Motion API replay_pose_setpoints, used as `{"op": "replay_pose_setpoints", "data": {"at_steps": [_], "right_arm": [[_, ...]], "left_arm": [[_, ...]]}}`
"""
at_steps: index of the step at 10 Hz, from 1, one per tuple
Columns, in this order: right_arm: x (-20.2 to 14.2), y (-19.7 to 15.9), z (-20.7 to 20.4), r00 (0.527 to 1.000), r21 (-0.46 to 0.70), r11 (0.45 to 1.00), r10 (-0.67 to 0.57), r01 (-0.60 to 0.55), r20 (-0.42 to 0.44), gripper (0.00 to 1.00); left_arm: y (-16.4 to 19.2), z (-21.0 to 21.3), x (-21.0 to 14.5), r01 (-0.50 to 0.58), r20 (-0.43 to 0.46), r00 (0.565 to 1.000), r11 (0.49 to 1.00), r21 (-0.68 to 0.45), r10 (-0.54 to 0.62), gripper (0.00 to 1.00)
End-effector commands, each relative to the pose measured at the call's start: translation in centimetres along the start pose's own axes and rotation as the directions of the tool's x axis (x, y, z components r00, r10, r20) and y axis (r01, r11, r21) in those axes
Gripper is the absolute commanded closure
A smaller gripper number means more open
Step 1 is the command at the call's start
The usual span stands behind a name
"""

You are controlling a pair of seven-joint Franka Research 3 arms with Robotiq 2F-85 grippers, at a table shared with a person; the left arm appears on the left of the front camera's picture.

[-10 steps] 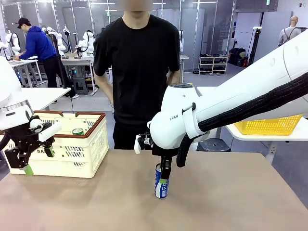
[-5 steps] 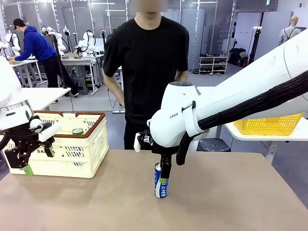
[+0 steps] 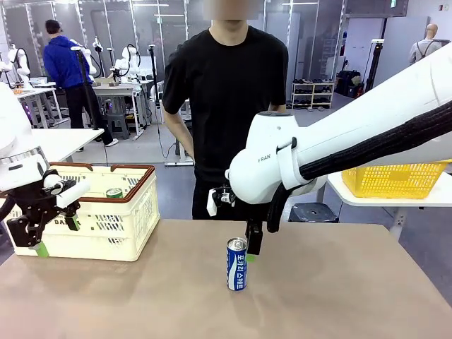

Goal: Place the drinks into the Shopping basket.
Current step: Pick up one drink and place it into the Shopping basket.

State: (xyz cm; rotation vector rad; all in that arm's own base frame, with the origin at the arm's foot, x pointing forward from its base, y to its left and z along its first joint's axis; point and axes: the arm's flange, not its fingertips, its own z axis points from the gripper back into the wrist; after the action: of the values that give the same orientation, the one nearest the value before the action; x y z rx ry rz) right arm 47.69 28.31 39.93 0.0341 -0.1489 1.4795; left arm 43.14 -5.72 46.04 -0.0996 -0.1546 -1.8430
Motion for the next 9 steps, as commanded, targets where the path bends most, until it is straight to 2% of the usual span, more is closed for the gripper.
{"op": "replay_pose_setpoints", "data": {"at_steps": [1, 2, 6, 7, 9], "right_arm": [[-3.1, -0.1, 1.6, 1.0, -0.01, 1.0, -0.005, 0.005, -0.002, 0.0], [-5.0, -0.2, 2.5, 1.0, -0.001, 1.0, -0.023, 0.023, -0.007, 0.0], [-15.1, -0.4, 6.8, 0.989, 0.015, 0.993, -0.121, 0.121, 0.085, 0.0], [-18.2, -0.3, 7.6, 0.983, 0.038, 0.985, -0.168, 0.166, 0.074, 0.0], [-22.1, 0.2, 8.2, 0.973, 0.054, 0.98, -0.197, 0.192, 0.123, 0.0]], "left_arm": [[-0.1, 0.1, 0.2, -0.012, -0.015, 1.0, 1.0, -0.011, 0.012, 0.0], [-0.1, 0.1, 0.2, -0.012, -0.015, 1.0, 1.0, -0.011, 0.012, 0.0], [-0.1, 0.1, 0.2, -0.012, -0.015, 1.0, 1.0, -0.011, 0.012, 0.0], [-0.1, 0.1, 0.2, -0.012, -0.015, 1.0, 1.0, -0.011, 0.012, 0.0], [-0.1, 0.1, 0.2, -0.012, -0.015, 1.0, 1.0, -0.011, 0.012, 0.0]]}}
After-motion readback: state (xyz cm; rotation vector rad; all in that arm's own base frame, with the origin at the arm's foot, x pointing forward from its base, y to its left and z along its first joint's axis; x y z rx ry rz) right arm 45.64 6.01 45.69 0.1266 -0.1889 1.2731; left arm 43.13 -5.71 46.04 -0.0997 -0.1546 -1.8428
